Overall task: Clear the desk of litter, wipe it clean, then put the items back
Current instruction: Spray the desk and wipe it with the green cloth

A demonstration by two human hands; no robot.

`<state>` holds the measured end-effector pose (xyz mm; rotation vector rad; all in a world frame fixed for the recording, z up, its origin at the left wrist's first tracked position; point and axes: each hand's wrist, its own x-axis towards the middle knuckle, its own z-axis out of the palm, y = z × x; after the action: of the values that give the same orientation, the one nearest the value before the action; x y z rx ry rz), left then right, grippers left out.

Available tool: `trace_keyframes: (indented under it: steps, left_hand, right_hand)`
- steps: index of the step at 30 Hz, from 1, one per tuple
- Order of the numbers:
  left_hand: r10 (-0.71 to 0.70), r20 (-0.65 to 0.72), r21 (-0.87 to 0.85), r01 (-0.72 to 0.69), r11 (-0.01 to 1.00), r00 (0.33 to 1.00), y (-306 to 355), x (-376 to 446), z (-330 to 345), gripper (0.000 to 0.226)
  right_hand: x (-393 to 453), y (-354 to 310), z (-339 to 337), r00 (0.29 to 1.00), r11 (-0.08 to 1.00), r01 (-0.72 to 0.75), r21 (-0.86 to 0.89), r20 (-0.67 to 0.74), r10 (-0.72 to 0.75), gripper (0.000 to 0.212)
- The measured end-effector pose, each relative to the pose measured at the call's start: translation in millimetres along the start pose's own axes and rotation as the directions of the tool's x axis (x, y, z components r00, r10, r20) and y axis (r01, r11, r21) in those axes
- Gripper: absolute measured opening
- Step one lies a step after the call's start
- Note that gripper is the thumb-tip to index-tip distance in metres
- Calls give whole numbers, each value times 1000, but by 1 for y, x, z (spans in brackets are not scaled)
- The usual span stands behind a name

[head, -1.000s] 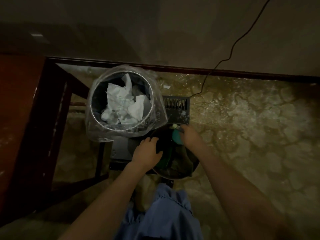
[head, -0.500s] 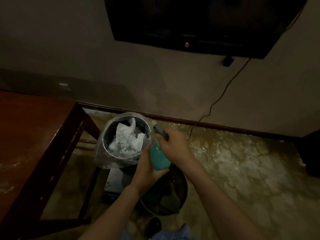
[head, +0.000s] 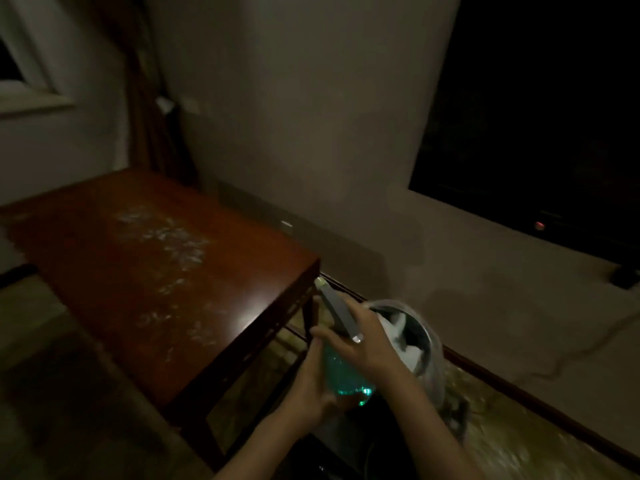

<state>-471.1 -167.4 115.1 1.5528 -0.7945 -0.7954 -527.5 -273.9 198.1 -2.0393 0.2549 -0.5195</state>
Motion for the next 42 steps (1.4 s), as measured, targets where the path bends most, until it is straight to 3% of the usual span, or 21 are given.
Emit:
trace_keyframes:
  steps: [3,5,7,8,9,11,16,19,23,26,36,42]
  left_hand:
    - [-21,0,29,21,999,1000,10,-27,-74,91]
    - [-100,14,101,98,990,995,9,-41,-132,84]
    - [-175,-16,296,172,939,984,4,-57,-189,77]
    - [-219,-52,492,216,843,974,-3,-65,-218,75]
    - [-266,-98,683,260,683,959,-12,-73,-247,72]
    - [-295,-187,851,304,429,937,-25,-91,-296,63]
    - [-260,-307,882,376,283,916,-43,-114,-372,54]
    - [-200,-347,870,395,297,916,-49,-111,-403,54]
    - [-188,-373,820,418,392,909,-55,-98,-441,52]
    - [-189,-377,806,421,416,907,-57,-84,-481,48]
    - [-194,-500,768,536,351,844,-48,6,-666,43]
    - [-198,-525,732,557,393,828,-57,35,-760,40]
  right_hand:
    - [29,-22,70,999,999,39,32,-27,-38,18]
    - [41,-35,119,989,994,7,107,-145,9,31]
    - [49,-47,164,975,983,-28,181,-211,67,34]
    - [54,-53,183,974,977,-36,209,-213,81,30]
    - [60,-59,202,973,973,-32,226,-215,82,27]
    - [73,-70,234,971,974,-9,225,-233,63,27]
    - [95,-79,304,977,969,-72,237,-180,117,16]
    - [110,-77,340,979,964,-146,222,-109,173,8]
    - [147,-73,385,977,961,-209,181,-6,214,21]
    - [190,-66,417,976,962,-216,164,24,215,15]
    - [377,-70,508,985,961,-157,227,104,136,25]
    - [451,-75,565,971,954,-209,213,159,178,35]
